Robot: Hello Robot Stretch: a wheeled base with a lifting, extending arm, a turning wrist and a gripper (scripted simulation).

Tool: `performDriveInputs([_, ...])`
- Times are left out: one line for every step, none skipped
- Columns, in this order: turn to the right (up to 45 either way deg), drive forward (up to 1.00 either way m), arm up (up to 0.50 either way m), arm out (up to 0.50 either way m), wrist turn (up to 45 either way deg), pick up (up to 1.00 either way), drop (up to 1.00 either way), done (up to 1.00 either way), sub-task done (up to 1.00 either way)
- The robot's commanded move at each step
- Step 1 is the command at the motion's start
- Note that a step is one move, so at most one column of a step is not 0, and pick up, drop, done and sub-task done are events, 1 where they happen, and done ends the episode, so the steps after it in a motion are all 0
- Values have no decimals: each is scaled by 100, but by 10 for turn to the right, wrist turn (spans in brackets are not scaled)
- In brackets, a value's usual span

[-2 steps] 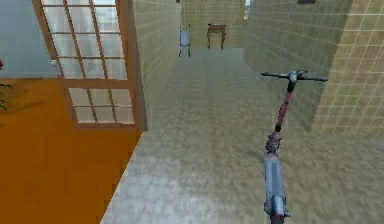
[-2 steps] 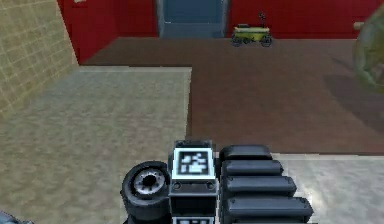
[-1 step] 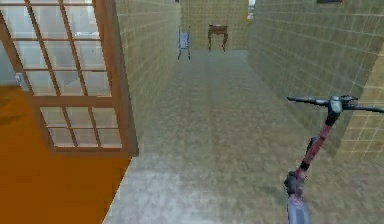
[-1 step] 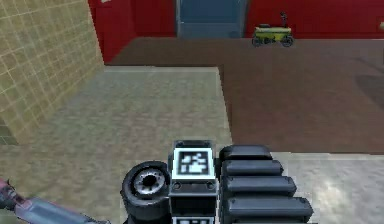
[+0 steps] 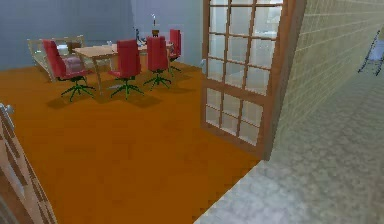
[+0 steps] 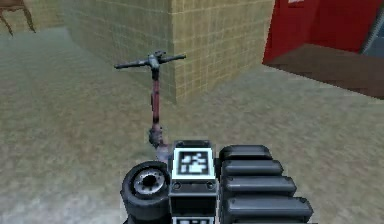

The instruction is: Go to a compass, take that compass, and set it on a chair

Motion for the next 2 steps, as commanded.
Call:
performDriveInputs([-120, 0, 0, 0, 0, 0, 0, 0, 0])
performDriveInputs([0, 35, 0, 0, 0, 0, 0, 0, 0])
